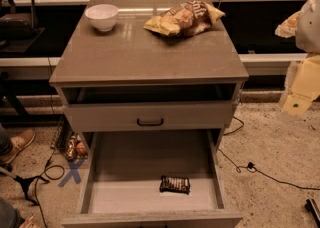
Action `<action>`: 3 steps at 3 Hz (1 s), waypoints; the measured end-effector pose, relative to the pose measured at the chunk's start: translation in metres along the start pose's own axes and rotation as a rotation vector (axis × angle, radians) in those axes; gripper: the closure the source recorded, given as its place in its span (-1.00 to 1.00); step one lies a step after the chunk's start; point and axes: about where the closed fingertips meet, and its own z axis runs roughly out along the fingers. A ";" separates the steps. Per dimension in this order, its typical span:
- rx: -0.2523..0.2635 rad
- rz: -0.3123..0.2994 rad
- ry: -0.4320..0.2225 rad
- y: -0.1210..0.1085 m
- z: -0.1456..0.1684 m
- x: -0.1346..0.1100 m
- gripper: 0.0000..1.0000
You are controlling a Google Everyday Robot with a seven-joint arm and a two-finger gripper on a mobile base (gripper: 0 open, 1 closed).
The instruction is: Pick rxbar chocolate from middle drawer and place on counter
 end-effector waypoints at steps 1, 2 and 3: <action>0.000 0.000 0.000 0.000 0.000 0.000 -1.00; -0.068 0.008 -0.062 0.018 0.038 -0.006 -1.00; -0.164 0.032 -0.222 0.071 0.115 -0.051 -1.00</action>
Offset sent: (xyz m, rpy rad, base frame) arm -0.0165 0.0566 -0.1487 0.2909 0.2095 0.0868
